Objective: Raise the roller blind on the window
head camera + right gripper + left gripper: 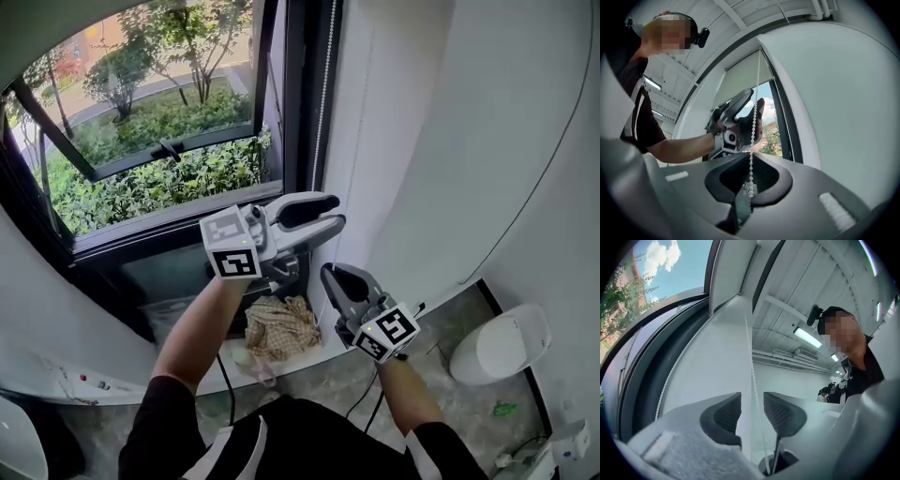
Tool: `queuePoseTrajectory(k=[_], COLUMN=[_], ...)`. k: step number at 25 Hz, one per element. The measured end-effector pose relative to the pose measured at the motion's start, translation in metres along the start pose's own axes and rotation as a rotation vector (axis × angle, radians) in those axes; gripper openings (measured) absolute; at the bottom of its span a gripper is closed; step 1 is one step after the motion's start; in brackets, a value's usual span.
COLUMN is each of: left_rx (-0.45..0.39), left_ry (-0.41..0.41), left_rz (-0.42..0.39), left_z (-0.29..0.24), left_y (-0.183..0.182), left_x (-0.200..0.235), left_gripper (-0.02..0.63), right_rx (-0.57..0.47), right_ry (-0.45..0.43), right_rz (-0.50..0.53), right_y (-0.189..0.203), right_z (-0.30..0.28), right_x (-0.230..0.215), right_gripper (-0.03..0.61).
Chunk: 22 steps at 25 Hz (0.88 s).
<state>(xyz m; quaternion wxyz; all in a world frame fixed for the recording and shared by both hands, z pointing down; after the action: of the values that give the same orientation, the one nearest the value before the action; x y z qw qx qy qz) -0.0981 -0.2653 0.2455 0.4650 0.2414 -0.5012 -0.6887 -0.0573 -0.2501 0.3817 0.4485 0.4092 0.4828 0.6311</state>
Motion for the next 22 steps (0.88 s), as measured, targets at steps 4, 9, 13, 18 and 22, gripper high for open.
queuePoseTrajectory(k=[4, 9, 13, 18, 22], left_rx=[-0.057, -0.086, -0.061, 0.072, 0.158], left_ry=[0.07, 0.042, 0.015, -0.058, -0.137], left_rz=[-0.012, -0.03, -0.057, -0.117, -0.067], left_z=[-0.021, -0.023, -0.024, -0.013, 0.025], left_y=[-0.026, -0.033, -0.031, 0.011, 0.093], left_x=[-0.013, -0.014, -0.016, -0.011, -0.007], left_gripper=[0.153, 0.02, 0.017, 0.017, 0.017], right_rx=[0.014, 0.03, 0.034, 0.157, 0.423], right_ry=[-0.014, -0.027, -0.029, -0.046, -0.125], right_rz=[0.005, 0.003, 0.013, -0.011, -0.075], right_y=[0.0, 0.001, 0.003, 0.052, 0.14], right_z=[0.002, 0.005, 0.007, 0.016, 0.035], right_x=[0.003, 0.002, 0.003, 0.012, 0.033], right_gripper=[0.009, 0.009, 0.009, 0.009, 0.009])
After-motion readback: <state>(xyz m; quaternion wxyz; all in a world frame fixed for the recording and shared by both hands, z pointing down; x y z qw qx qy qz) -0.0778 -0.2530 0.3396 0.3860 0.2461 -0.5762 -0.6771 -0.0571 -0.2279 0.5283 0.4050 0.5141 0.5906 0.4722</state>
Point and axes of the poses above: the fingertips, and each gripper's own axes: z backward along the fingers, x to its left, y out of its underside, the point moved 2 cm from there along z, backward along the fingers, and after that the axes turned 6 degrees about z, right-handed, at the moved point
